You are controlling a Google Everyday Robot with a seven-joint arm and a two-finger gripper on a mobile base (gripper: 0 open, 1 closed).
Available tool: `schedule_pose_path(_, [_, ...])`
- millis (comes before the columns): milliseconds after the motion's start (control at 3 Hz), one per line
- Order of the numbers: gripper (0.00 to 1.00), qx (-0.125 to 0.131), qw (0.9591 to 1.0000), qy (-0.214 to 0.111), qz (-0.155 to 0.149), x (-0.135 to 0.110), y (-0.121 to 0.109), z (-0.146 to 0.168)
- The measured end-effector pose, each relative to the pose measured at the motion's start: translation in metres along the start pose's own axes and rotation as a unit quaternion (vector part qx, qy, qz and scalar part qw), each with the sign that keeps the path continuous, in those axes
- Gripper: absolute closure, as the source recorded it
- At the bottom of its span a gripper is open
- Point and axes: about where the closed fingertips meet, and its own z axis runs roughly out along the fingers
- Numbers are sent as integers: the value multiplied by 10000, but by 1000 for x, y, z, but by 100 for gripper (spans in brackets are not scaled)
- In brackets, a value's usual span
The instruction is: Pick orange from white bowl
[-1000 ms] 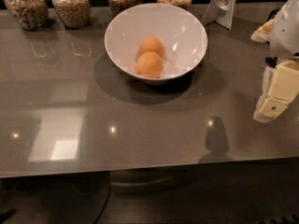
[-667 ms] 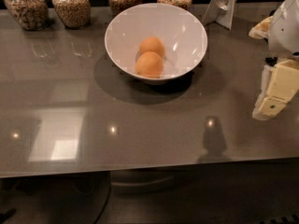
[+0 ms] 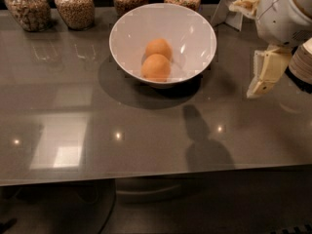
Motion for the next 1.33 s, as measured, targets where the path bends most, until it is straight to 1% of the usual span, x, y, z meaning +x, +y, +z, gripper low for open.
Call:
schedule_pose_path(333, [0, 178, 9962, -292, -805, -15, -28, 7])
schedule_pose_path(667, [0, 164, 9799, -587, -1900, -48, -51, 21])
schedule_pose_path(1000, [0, 91, 9555, -785, -2840, -88, -59, 40])
schedule_pose_path(1333, [0, 91, 9555, -785, -2841, -89, -59, 40])
